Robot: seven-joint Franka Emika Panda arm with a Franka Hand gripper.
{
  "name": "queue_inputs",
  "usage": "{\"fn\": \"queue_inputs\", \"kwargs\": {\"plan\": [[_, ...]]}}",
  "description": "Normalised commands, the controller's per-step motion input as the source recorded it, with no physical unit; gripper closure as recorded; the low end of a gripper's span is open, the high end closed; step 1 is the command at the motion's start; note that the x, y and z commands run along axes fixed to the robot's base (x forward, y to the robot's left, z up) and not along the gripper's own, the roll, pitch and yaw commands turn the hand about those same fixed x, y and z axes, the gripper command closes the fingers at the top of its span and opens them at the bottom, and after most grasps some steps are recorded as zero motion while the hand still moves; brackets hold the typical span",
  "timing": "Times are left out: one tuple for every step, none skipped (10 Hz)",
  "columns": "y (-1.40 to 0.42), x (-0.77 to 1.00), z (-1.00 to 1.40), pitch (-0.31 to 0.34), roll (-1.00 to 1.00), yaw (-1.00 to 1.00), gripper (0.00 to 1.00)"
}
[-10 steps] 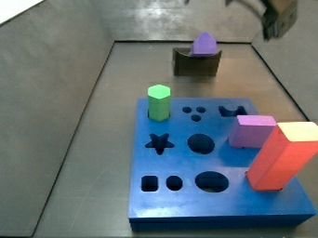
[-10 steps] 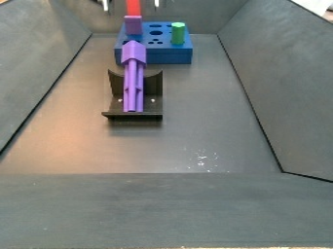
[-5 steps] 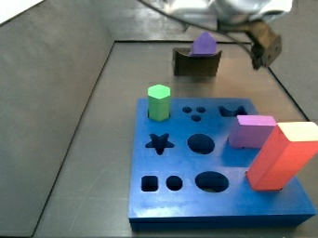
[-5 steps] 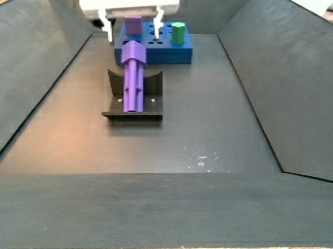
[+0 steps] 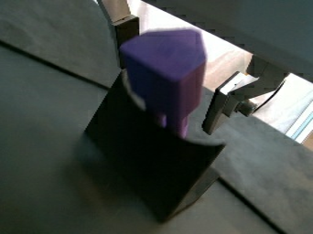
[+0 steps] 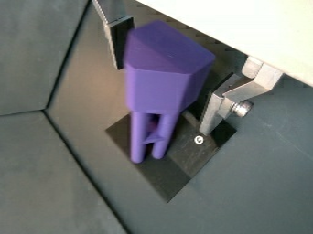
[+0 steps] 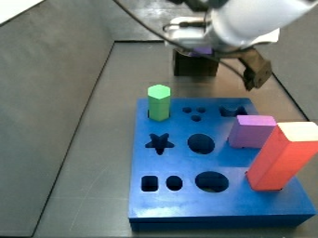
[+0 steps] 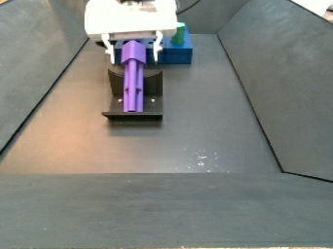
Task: Pick up the 3 prong object. Move up. Place the 3 prong object on the fixture. Regrasp the 3 prong object. Move to above the board. Insert the 3 prong object.
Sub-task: Regrasp the 3 prong object, then move to above the board.
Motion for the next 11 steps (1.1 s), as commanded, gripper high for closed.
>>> {"fn": "queue_inputs", "kwargs": {"plan": [[0.00,0.09,-0.27,0.015,0.07,0.01,0.00],[0.00,0.00,0.00,0.000,0.00,0.00,1.00],[-0.22,-0.03,1.00,0.150,0.17,-0.21,1.00],[-0.22,-0.03,1.00,0.150,0.16,-0.20,1.00],[-0.20,-0.03,1.00,0.161,0.13,-0.14,1.00],[-0.18,-0.03,1.00,0.176,0.07,-0.07,1.00],[-0.18,-0.03,1.00,0.187,0.04,-0.03,1.00],[-0.17,-0.03,1.00,0.196,0.00,0.03,1.00],[-0.16,-0.03,1.00,0.197,-0.02,0.07,1.00],[-0.15,-0.02,1.00,0.185,-0.04,0.11,1.00],[-0.14,-0.02,1.00,0.168,-0.04,0.13,1.00]]}}
